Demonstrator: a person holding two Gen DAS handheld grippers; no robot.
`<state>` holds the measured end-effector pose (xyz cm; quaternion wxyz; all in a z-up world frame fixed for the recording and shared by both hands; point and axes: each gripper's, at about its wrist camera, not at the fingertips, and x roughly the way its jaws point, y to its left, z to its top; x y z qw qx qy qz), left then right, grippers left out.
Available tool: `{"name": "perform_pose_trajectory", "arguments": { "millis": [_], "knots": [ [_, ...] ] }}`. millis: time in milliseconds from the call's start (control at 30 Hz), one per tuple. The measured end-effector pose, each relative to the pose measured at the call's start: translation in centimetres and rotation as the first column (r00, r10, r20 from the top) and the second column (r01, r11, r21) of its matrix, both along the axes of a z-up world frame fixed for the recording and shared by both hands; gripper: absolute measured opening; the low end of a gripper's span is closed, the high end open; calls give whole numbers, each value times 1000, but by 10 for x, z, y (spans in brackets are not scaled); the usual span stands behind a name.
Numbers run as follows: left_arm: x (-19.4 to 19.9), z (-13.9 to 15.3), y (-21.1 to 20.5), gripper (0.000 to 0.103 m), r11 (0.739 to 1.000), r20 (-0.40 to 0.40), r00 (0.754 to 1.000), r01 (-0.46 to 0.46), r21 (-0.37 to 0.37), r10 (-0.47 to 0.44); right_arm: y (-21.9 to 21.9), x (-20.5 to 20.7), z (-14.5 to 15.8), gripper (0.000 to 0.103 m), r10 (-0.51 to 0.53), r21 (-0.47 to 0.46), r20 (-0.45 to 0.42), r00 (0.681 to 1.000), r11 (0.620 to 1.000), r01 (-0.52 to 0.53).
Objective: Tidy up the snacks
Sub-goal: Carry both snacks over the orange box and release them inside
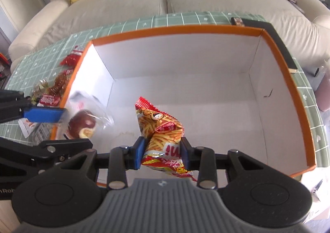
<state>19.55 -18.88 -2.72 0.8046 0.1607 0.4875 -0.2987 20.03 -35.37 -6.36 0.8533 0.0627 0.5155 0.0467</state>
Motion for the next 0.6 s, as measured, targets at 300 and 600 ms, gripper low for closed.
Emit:
{"name": "perform_pose_trajectory", "arguments": {
  "millis": [300, 600],
  "knots": [
    [8, -17, -15, 30, 996, -41, 999, 32, 86, -28, 1, 7, -16, 34, 2, 24, -57, 998, 1000, -1],
    [5, -7, -9, 52, 997, -15, 1000, -3, 72, 4, 4, 6, -19, 36, 13, 29, -62, 998, 1000, -11]
  ]
}}
